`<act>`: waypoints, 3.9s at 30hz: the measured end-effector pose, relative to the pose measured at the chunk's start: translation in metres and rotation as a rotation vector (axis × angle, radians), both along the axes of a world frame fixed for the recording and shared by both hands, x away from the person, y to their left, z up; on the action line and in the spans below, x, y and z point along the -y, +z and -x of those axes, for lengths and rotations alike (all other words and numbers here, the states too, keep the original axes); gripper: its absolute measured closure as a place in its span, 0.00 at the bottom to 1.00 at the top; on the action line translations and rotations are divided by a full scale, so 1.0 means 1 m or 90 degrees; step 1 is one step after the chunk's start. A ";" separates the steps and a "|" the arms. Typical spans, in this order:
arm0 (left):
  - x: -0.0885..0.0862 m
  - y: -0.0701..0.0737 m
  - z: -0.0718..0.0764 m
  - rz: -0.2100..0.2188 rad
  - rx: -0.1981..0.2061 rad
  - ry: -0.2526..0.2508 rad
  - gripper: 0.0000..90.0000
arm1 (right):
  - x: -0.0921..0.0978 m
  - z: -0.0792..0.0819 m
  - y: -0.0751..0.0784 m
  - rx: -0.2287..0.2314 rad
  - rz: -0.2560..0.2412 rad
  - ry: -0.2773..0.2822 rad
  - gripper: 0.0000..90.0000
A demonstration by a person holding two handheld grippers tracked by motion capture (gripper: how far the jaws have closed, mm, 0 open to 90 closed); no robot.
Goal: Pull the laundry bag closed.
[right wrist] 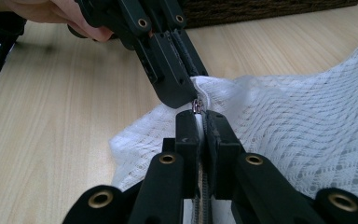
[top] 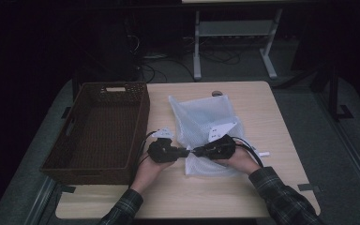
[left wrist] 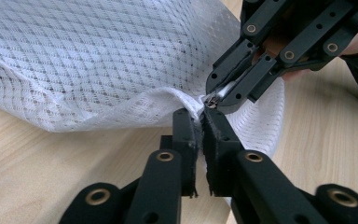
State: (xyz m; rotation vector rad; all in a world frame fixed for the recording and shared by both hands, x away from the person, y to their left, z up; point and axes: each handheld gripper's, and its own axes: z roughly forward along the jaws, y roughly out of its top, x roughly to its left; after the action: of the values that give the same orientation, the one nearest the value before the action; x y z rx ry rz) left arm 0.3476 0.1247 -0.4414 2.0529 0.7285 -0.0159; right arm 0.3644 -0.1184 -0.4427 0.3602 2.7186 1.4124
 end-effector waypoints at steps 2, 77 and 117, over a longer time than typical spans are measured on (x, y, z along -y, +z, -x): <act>0.000 0.000 0.001 -0.008 0.009 -0.004 0.95 | 0.000 0.000 0.000 -0.001 0.000 0.000 0.94; -0.005 0.004 0.024 -0.018 0.074 -0.028 0.97 | -0.018 0.012 -0.007 -0.075 0.023 -0.022 0.96; -0.008 0.008 0.024 -0.064 0.075 0.061 0.97 | -0.003 0.012 -0.007 -0.069 0.054 -0.059 0.96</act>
State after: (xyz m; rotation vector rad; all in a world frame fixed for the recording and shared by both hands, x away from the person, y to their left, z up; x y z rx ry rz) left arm 0.3232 0.1331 -0.4335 2.0918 0.7667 0.1976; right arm 0.3519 -0.1158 -0.4494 0.5637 2.7949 1.2859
